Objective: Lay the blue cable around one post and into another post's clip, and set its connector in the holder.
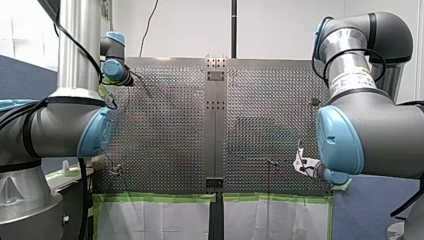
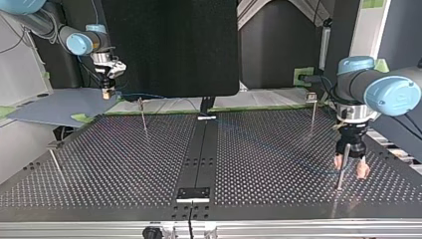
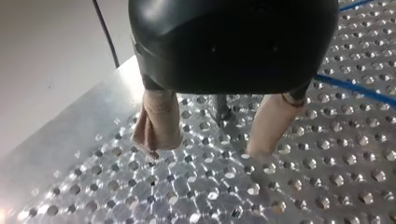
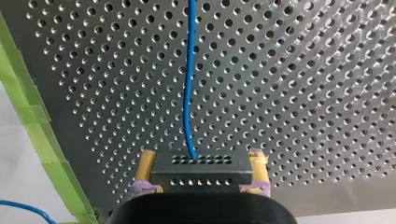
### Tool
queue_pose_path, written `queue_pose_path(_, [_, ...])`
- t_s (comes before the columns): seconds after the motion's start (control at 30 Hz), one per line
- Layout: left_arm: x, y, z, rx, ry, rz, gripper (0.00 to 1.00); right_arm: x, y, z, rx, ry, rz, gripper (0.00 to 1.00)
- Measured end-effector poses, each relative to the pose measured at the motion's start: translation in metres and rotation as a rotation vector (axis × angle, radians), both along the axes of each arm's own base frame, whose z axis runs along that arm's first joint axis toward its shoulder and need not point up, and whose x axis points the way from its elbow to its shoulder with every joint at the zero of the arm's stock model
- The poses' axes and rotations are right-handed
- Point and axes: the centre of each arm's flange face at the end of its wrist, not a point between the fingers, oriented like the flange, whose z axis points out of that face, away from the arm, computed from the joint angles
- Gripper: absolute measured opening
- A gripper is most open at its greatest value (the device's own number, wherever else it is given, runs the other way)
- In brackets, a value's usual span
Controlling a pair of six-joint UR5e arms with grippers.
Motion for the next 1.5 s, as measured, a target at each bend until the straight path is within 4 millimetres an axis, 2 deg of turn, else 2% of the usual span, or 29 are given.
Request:
queue_pose_path(0.57, [-0.01,-0.005,-0.024,-0.156,0.025,-0.01,1.0,0.007,0.003,-0.001,0.012,-0.003,0.001,0.0])
queue_pose_path(0.93, [-0.018,-0.01,-0.026,-0.24,-0.021,-0.065,1.0,0.009,0.004,-0.001,0.014,-0.004,0.005,0.0])
queue_pose_path(1.5, [-0.023,-0.011,-0.017,-0.379,-0.092,-0.078,1.0,0.011,0.004,-0.001,0.013,-0.004,0.007,0.0])
